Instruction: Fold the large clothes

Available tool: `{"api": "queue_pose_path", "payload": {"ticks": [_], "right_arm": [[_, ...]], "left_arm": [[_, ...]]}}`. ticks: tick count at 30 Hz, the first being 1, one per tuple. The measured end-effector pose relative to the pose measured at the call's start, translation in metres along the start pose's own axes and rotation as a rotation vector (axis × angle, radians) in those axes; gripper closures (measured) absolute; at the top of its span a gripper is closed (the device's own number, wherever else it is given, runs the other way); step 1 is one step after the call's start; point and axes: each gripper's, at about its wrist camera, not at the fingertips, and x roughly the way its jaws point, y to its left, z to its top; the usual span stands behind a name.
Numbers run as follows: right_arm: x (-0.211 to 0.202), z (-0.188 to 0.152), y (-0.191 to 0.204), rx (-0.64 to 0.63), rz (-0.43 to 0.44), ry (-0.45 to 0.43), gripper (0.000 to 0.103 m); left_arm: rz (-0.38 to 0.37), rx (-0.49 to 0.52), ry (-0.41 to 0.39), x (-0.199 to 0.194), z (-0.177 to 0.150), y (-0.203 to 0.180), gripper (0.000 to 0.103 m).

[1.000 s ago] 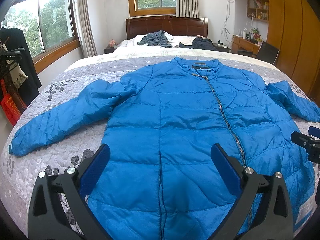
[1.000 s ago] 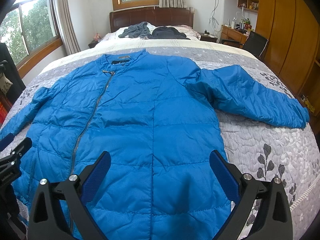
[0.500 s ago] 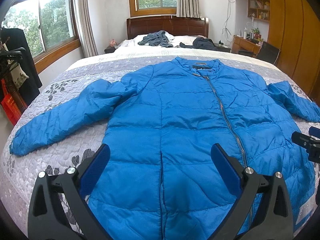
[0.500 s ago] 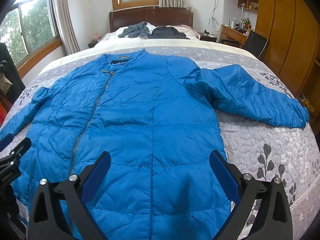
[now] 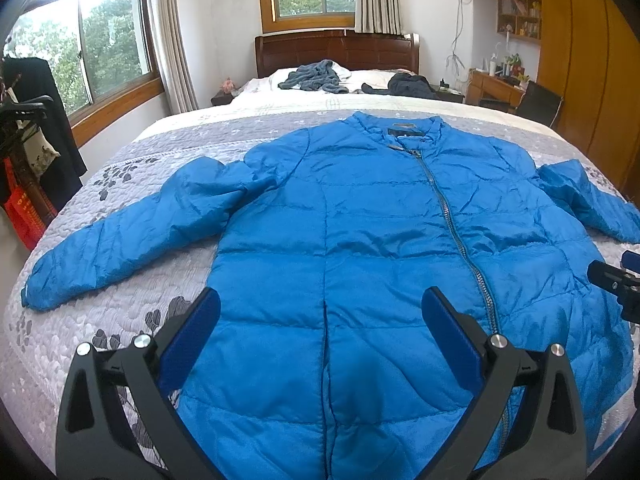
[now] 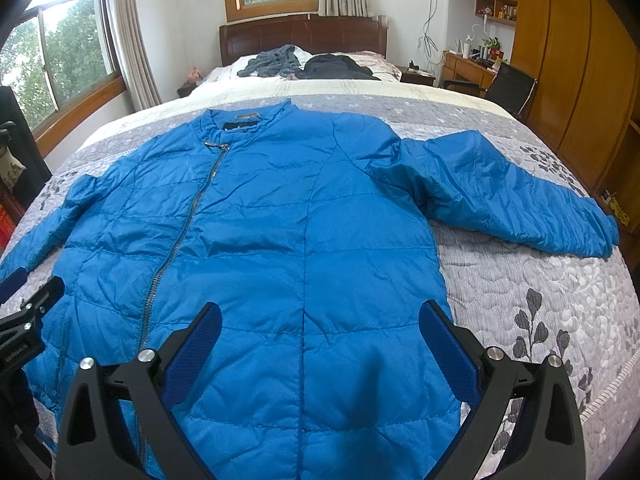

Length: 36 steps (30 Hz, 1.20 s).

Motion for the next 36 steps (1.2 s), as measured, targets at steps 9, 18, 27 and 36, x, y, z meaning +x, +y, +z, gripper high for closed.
{"api": "queue_pose_path", "payload": {"ticks": [9, 18, 27, 36], "right_arm": [[-0.003, 0.002, -0.015, 0.003, -0.011, -0.02, 0.004], [0.015, 0.034, -0.152, 0.231, -0.015, 0.029, 0.004], [0.057, 0.043, -0.349, 0.582, -0.117, 0.159, 0.004], [0.09, 0.038, -0.421, 0.738, -0.088, 0.158, 0.005]], "left_arm": [[-0.018, 0.033, 0.019, 0.004, 0.01, -0.016, 0.003], [-0.11, 0.046, 0.095, 0.037, 0.057, -0.073, 0.003], [-0.164, 0.066, 0.065, 0.067, 0.098, -0.136, 0.003], [-0.171, 0.073, 0.063, 0.084, 0.097, -0.159, 0.003]]}}
